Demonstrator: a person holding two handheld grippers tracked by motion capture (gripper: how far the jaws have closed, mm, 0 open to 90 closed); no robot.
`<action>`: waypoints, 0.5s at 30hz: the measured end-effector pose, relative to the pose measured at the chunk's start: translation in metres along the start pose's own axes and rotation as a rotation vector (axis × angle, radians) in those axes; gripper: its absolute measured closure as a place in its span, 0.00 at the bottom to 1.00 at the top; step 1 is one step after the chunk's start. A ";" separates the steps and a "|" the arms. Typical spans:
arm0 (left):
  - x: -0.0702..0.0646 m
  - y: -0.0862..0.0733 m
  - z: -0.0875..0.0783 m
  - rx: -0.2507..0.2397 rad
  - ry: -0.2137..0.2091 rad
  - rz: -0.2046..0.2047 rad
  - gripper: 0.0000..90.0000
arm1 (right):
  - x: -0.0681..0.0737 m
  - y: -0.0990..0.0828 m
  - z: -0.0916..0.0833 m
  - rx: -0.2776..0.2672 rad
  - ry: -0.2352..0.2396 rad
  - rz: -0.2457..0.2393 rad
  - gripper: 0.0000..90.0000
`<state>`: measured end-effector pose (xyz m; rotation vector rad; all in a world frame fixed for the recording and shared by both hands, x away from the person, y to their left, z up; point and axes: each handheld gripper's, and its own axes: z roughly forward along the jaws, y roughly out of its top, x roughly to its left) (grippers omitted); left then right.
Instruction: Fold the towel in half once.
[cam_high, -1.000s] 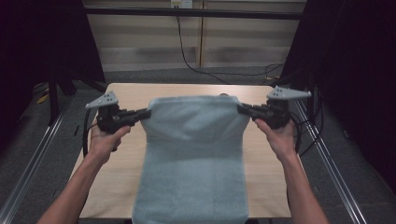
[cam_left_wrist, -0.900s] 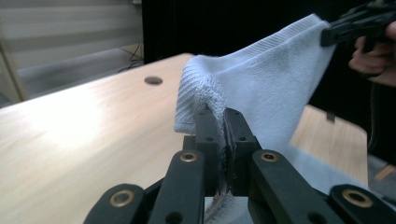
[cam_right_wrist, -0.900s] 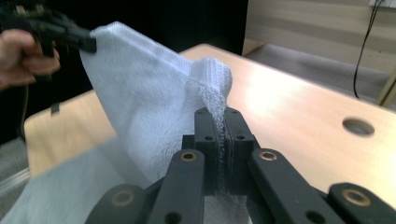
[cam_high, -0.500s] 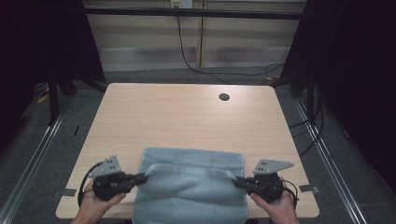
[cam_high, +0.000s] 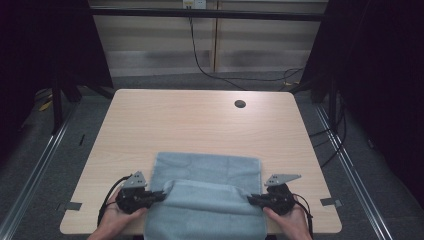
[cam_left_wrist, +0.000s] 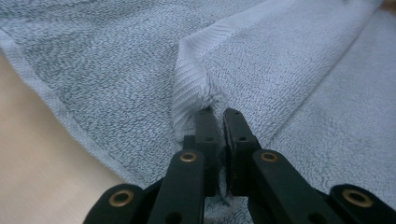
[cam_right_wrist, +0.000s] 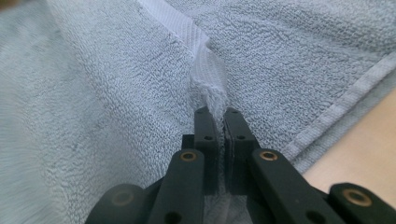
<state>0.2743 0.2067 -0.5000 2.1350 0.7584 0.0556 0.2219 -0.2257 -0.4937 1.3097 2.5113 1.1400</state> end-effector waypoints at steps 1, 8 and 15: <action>0.000 0.000 0.000 0.000 0.000 0.000 0.95 | 0.000 0.000 0.000 0.000 0.000 0.000 0.96; 0.047 0.040 0.031 -0.003 0.092 -0.026 0.95 | -0.051 0.053 0.032 -0.009 -0.097 0.025 0.96; 0.087 0.064 0.049 -0.024 0.129 -0.086 0.95 | -0.089 0.096 0.059 -0.014 -0.159 0.045 0.96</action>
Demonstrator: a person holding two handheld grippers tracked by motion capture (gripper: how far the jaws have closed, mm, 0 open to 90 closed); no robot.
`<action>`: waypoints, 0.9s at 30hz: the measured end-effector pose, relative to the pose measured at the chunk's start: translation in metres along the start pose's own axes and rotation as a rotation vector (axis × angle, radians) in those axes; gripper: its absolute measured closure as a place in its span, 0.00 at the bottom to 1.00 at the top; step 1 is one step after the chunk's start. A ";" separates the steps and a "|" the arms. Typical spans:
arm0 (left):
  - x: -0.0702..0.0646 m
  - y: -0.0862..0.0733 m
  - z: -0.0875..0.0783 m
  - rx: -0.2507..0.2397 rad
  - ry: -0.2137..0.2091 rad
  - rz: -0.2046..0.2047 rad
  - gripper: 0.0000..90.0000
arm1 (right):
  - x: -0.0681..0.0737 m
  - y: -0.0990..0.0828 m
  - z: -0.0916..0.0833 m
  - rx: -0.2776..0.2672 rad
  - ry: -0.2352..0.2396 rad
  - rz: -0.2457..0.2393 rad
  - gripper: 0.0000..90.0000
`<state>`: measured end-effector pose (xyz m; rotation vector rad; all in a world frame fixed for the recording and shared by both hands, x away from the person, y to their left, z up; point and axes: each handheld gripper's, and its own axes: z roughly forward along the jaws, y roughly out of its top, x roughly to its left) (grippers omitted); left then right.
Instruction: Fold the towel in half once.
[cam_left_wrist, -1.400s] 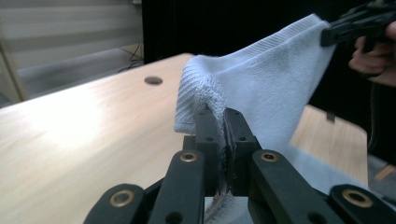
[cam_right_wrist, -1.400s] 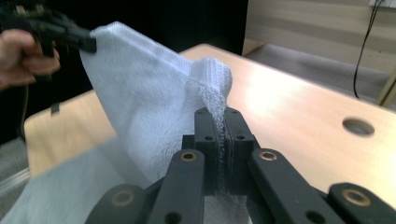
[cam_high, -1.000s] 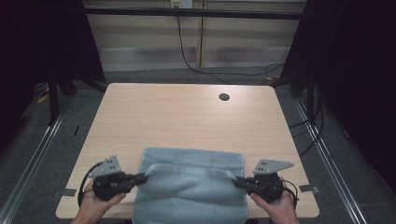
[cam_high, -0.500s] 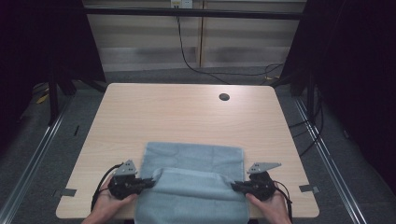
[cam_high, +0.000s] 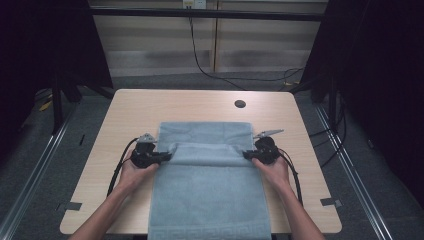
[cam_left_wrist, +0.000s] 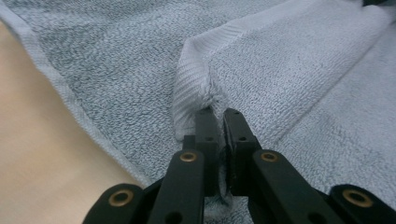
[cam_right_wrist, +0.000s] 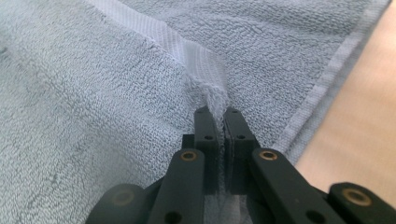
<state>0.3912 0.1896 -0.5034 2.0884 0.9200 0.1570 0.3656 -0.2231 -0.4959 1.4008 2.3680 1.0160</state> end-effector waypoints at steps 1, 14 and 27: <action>0.003 0.003 0.002 -0.004 0.006 -0.004 0.95 | -0.003 0.004 0.004 0.000 -0.004 0.011 0.96; 0.038 0.032 0.029 -0.049 0.084 -0.119 0.95 | -0.028 0.032 0.030 -0.055 -0.035 0.102 0.96; 0.032 0.065 -0.024 -0.223 0.002 -0.091 0.95 | -0.029 0.063 -0.023 -0.254 -0.003 0.084 0.96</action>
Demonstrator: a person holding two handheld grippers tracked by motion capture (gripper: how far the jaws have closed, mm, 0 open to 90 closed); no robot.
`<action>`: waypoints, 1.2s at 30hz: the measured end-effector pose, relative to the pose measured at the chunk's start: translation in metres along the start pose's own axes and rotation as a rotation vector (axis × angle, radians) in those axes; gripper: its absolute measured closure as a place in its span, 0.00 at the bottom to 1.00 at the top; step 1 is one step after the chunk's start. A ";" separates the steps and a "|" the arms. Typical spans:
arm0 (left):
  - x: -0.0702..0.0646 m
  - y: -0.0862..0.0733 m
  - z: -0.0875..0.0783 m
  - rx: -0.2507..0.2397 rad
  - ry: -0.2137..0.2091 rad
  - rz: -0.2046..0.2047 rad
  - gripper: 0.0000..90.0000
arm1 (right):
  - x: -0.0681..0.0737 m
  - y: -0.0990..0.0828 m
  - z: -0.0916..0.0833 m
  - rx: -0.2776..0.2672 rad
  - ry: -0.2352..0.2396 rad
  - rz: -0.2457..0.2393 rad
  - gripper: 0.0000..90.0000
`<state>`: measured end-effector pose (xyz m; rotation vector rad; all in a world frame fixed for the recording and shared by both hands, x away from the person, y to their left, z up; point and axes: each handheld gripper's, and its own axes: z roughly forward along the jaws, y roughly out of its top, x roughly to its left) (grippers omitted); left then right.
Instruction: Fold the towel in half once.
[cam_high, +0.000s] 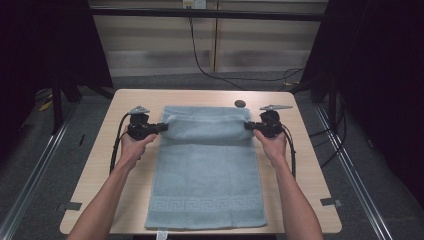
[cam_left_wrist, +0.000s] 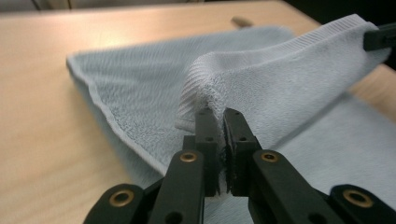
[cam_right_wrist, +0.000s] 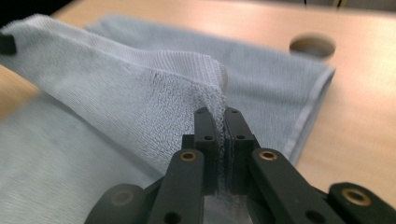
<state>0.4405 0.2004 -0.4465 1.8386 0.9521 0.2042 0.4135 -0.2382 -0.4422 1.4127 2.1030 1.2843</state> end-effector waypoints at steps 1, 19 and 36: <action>-0.002 0.004 -0.003 -0.013 -0.001 0.006 0.95 | 0.002 0.005 -0.006 -0.026 0.010 0.001 0.96; -0.065 0.039 -0.090 -0.235 -0.102 0.144 0.95 | 0.036 0.044 -0.102 -0.268 0.121 -0.084 0.96; -0.090 -0.098 -0.110 -0.025 -0.161 0.162 0.94 | 0.075 -0.119 -0.118 -0.034 0.183 -0.112 0.92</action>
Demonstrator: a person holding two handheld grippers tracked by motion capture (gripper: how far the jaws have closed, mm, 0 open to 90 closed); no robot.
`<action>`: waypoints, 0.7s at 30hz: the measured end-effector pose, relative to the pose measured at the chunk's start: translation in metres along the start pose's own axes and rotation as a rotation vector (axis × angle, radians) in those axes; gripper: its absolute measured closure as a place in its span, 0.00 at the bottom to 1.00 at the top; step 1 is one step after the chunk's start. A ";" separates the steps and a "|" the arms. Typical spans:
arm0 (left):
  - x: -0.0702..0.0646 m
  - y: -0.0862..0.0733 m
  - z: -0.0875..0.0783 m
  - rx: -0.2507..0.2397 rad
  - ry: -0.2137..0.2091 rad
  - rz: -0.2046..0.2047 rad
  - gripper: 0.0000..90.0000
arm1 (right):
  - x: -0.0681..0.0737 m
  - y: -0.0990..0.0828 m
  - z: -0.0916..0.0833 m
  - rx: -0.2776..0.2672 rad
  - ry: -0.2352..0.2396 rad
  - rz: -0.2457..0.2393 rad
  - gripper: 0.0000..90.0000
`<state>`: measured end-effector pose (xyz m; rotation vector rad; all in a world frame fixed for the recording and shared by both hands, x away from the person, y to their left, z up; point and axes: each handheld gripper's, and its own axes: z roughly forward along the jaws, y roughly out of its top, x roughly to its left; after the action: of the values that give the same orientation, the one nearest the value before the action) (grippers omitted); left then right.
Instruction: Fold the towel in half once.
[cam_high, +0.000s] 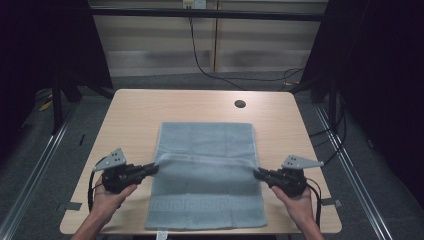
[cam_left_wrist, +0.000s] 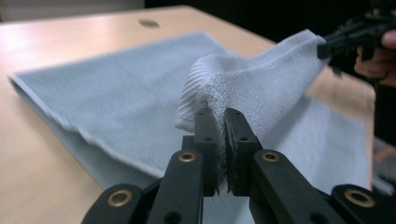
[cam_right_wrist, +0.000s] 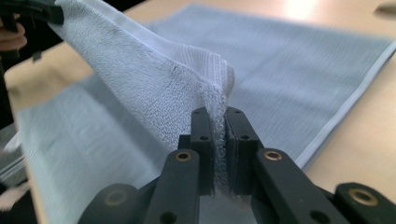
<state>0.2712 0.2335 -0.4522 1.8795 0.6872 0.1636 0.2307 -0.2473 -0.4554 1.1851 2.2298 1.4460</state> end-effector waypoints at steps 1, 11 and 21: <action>-0.004 -0.007 -0.001 0.009 -0.005 0.010 0.94 | 0.004 -0.006 0.000 0.024 0.003 -0.009 0.91; -0.020 -0.044 -0.003 0.132 -0.076 0.016 0.89 | 0.025 -0.043 -0.014 0.134 -0.009 -0.029 0.82; -0.031 -0.036 -0.022 0.058 -0.141 0.011 0.74 | 0.029 -0.047 -0.041 0.055 0.007 0.009 0.68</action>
<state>0.2226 0.2443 -0.4692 1.9299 0.5905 0.0174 0.1650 -0.2614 -0.4685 1.2097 2.2851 1.4027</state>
